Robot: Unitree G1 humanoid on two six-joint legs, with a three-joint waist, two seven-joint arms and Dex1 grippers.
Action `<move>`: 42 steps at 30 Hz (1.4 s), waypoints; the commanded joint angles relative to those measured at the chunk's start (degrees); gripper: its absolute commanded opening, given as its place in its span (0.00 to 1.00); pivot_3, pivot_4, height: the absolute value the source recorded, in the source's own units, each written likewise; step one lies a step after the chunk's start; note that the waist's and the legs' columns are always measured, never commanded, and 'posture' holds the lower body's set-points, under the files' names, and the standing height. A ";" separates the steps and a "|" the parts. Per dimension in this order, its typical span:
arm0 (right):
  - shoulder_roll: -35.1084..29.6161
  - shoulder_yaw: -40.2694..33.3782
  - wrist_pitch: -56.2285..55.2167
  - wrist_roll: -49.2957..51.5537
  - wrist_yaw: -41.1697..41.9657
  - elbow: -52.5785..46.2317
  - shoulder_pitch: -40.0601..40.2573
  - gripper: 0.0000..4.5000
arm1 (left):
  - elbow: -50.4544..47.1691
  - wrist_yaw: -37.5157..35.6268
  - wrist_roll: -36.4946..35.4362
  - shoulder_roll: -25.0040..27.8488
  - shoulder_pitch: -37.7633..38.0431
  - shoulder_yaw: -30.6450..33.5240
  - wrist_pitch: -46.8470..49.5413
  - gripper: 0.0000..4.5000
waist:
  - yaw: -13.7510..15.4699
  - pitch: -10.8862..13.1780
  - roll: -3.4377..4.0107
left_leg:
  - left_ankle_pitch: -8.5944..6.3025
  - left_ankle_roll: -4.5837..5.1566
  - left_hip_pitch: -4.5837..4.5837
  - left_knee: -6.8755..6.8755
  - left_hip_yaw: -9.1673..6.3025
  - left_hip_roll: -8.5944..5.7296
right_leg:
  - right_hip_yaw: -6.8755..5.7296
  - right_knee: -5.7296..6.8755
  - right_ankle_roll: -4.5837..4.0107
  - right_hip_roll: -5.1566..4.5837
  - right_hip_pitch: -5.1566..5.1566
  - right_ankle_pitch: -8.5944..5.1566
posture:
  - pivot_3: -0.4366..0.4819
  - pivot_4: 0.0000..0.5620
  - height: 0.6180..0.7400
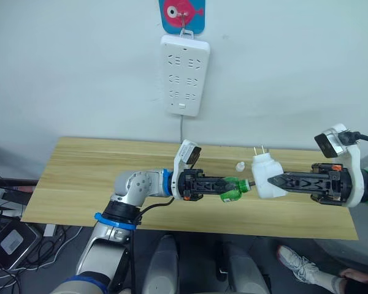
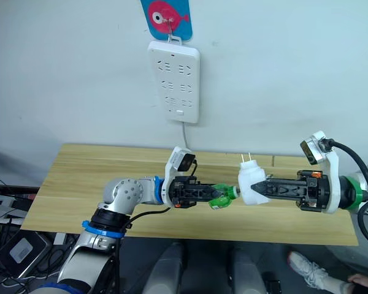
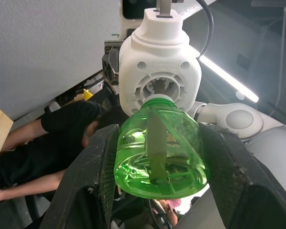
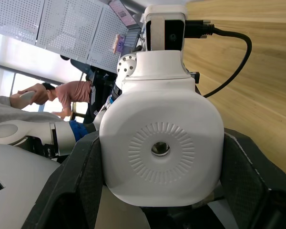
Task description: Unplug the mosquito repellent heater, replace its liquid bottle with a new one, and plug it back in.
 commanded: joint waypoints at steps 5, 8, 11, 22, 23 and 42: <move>0.32 -0.10 -0.30 1.63 -0.21 -0.67 -1.42 0.66 | -2.56 -1.68 -1.23 -0.32 -0.64 -1.49 0.23 0.50 | 0.00 0.00 0.00 | 0.00 0.00 0.00 0.00 0.00 0.00 | 0.00 0.00 0.00 0.00 0.00 0.00 | 0.69 0.51 1.00; 0.63 -0.13 -0.38 1.63 -0.97 -0.14 -1.53 0.66 | -2.54 -2.05 -0.94 0.00 -0.80 -1.78 0.00 0.50 | 0.00 0.00 0.00 | 0.00 0.00 0.00 0.00 0.00 0.00 | 0.00 0.00 0.00 0.00 0.00 0.00 | 0.69 0.51 1.00; 0.51 -0.33 0.08 1.63 -0.86 0.57 -1.83 0.66 | -2.40 -2.27 -0.91 0.33 -0.89 -1.93 -0.08 0.50 | 0.00 0.00 0.00 | 0.00 0.00 0.00 0.00 0.00 0.00 | 0.00 0.00 0.00 0.00 0.00 0.00 | 0.69 0.51 1.00; -0.52 -0.05 1.12 1.63 1.25 -0.60 -1.83 0.66 | -0.98 -0.67 -1.09 -0.44 -1.57 -0.64 -0.27 0.50 | 0.00 0.00 0.00 | 0.00 0.00 0.00 0.00 0.00 0.01 | 0.00 0.00 0.00 0.00 0.00 0.00 | 0.69 0.51 1.00; -0.34 0.09 0.81 1.63 1.07 -1.18 -1.59 0.66 | -0.60 -0.26 -1.11 -0.78 -1.82 -0.26 -0.37 0.50 | 0.00 0.00 0.00 | 0.00 0.00 0.00 0.00 -0.01 0.01 | 0.00 0.00 0.00 0.00 0.00 0.00 | 0.69 0.51 1.00; -2.85 -1.05 0.90 1.63 2.03 0.76 -1.80 0.66 | -1.60 -0.77 -1.24 -0.52 -2.24 -0.53 0.21 0.50 | 0.00 0.00 0.00 | 0.00 0.00 0.00 0.00 0.00 0.01 | 0.00 0.00 0.00 0.00 0.00 0.00 | 0.69 0.51 1.00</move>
